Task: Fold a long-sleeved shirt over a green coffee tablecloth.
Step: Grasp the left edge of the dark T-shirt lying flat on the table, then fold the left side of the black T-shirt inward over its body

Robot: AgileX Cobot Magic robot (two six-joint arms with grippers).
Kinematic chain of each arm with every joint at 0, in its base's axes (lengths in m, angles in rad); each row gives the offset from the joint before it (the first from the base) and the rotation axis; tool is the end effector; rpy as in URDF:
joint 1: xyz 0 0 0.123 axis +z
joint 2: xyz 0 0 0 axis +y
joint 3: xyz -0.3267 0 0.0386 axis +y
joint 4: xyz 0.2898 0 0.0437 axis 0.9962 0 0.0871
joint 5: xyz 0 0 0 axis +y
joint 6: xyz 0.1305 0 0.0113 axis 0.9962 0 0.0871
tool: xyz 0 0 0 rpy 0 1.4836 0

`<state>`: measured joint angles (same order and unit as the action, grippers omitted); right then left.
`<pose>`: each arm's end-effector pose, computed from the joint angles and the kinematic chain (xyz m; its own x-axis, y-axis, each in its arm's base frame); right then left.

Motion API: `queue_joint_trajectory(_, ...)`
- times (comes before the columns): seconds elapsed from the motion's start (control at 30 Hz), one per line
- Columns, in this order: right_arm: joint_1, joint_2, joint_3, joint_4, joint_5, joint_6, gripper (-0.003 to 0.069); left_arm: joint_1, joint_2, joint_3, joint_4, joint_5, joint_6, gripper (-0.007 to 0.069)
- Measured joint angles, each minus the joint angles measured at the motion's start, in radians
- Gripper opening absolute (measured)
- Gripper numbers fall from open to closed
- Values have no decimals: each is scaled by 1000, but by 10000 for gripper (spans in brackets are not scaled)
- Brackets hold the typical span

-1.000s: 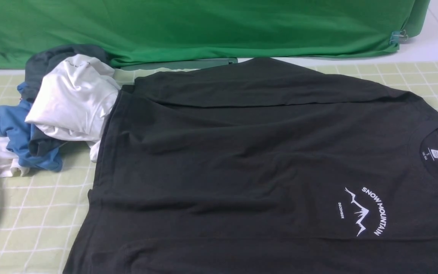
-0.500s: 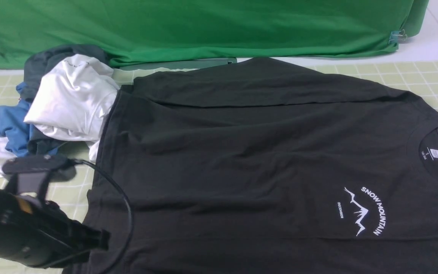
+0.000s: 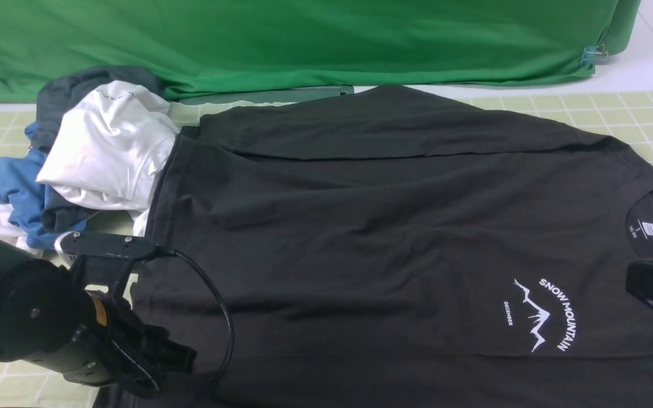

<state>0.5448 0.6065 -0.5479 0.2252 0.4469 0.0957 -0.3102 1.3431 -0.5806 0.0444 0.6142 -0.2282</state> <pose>0.1346 0.0964 0.3157 -0.4990 0.0409 -0.8656 -0.4651 0.8302 0.3073 0.2295 -0.0700 0.1556 -0.9548 0.1058 -0.2776 0.1184 0.9925 -0.0289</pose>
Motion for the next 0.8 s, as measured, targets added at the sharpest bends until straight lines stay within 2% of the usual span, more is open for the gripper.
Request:
queue_joint_trajectory(0.03, 1, 0, 0, 0, -9, 0, 1, 0, 14, 1, 0, -3, 0, 386)
queue_joint_trajectory(0.13, 2, 0, 0, 0, -24, -4, 4, 0, 52, 3, -1, -12, 0, 440)
queue_joint_trajectory(0.27, 2, 0, 0, 0, -36, -27, 7, 0, 100, 3, -17, -20, 0, 429)
queue_joint_trajectory(0.37, 2, 0, 0, -1, -38, -35, 7, 0, 107, 3, -24, -25, 0, 356)
queue_joint_trajectory(0.47, 3, 0, 0, -2, -39, -42, 8, -1, 108, 3, -30, -27, 0, 181)
queue_joint_trajectory(0.57, 3, 0, 0, -4, -40, -44, 8, -1, 108, 1, -31, -26, 8, 57)
queue_joint_trajectory(0.63, 3, 0, 0, -4, -41, -44, 8, -1, 110, -12, -31, 1, 20, 24)
queue_joint_trajectory(0.8, 3, 0, 0, -6, -41, -47, 9, -1, 82, -104, -31, 149, 59, 16)
